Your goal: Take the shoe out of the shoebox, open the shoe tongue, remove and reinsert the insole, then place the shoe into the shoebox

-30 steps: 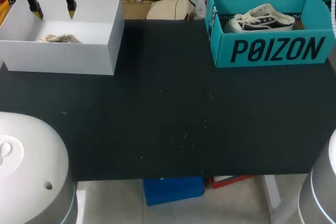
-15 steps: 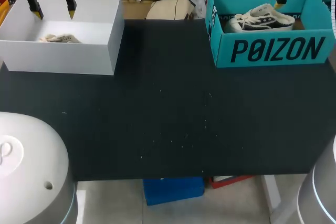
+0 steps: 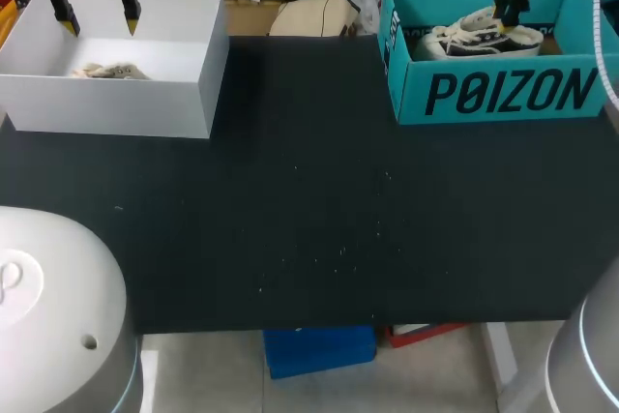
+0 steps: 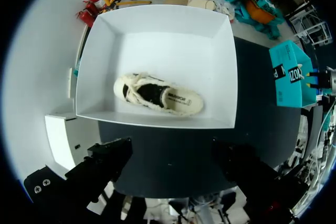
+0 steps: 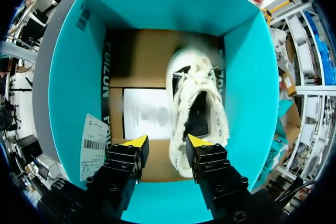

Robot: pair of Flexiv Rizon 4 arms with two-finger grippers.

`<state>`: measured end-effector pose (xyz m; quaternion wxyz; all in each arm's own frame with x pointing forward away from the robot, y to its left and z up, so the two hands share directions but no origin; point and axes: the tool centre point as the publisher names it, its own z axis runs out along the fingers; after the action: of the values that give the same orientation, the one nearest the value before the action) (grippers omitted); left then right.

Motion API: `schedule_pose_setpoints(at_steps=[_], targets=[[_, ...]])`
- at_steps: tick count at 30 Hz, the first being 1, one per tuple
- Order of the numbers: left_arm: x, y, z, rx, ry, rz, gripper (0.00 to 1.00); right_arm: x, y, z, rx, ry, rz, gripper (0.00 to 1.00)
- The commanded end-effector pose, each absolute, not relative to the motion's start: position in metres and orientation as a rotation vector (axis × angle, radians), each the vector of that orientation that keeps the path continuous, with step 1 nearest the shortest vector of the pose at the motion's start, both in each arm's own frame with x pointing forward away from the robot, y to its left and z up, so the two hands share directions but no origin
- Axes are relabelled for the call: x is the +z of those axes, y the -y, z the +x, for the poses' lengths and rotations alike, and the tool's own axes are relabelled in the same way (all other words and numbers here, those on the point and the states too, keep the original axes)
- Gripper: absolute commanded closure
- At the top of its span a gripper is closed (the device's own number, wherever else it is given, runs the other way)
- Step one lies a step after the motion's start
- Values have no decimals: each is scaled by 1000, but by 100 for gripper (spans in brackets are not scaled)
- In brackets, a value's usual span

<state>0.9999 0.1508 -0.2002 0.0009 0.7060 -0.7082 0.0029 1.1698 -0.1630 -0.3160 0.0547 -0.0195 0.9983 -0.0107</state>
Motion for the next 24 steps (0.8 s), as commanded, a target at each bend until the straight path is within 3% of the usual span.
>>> schedule_pose_setpoints(at_steps=[1, 24], targets=[[-200, -151, 1000, 5, 2223, 2219, 0, -330, 165, 1180, -40, -3044, -66, 58], [-200, -151, 1000, 5, 2223, 2219, 0, -388, 163, 1195, -52, -3085, -120, 64]])
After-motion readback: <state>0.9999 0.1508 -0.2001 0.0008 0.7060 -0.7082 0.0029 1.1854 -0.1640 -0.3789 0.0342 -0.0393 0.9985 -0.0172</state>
